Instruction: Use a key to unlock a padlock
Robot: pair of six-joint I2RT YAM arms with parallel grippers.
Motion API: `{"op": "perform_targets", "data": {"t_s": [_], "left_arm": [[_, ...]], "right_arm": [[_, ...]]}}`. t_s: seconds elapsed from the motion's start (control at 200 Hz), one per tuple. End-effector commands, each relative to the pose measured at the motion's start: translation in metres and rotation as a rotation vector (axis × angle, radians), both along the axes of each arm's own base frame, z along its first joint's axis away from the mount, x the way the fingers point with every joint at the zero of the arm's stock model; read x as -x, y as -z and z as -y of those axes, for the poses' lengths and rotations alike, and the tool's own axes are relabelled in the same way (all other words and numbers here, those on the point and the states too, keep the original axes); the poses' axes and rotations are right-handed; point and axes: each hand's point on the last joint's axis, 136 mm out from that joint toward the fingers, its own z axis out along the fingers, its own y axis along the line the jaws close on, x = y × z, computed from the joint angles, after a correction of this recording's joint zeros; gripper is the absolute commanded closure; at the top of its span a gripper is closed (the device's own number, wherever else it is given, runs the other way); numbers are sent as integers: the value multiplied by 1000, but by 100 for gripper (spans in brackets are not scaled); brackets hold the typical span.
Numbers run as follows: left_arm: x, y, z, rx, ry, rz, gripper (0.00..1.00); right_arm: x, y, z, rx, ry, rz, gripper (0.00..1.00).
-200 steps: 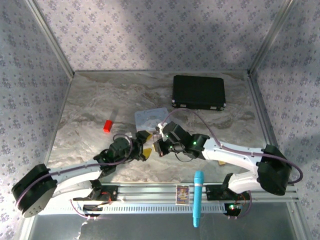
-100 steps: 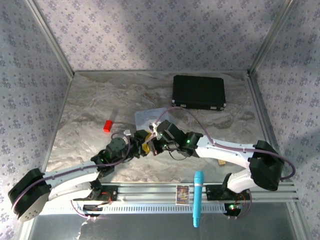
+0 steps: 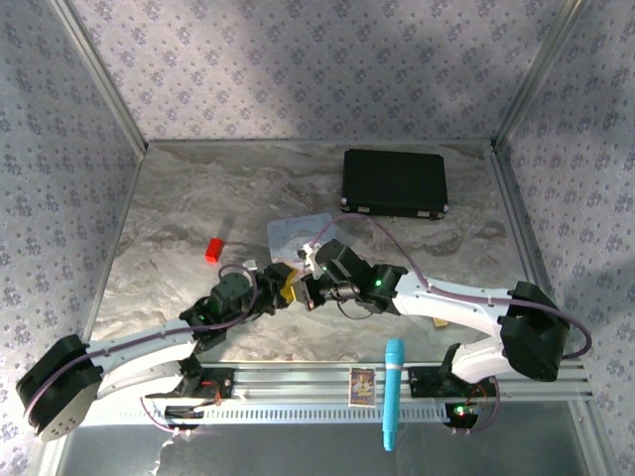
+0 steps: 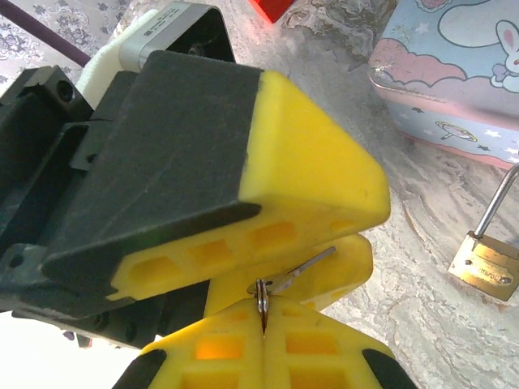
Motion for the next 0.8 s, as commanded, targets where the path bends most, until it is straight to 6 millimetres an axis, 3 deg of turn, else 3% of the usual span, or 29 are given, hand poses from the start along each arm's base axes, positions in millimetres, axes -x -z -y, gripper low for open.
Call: {"op": "perform_targets", "data": {"t_s": [0.0,0.34,0.51,0.68,0.705,0.77,0.795], "left_arm": [[-1,-7,-2,-11,2,30,60],[1,-6,-8,-23,-12,30,81],[2,-6,-8,-41,-3,38,99],[2,-4,-10,-69,0,50,100],[1,-4,-11,-79,-1,57,100],[-3,-6,-13,-119,-2,102,100],[-6,-9,-15,-133,-2,127,100]], "right_arm": [[3,-6,2,-31,-3,-11,100],[1,0,8,-43,18,-27,100],[-2,1,10,-43,27,-29,100],[-5,1,12,-39,34,-29,100],[-7,1,14,-38,46,-33,92],[-15,-2,20,-81,95,-53,54],[-18,-7,22,-117,108,-63,44]]}}
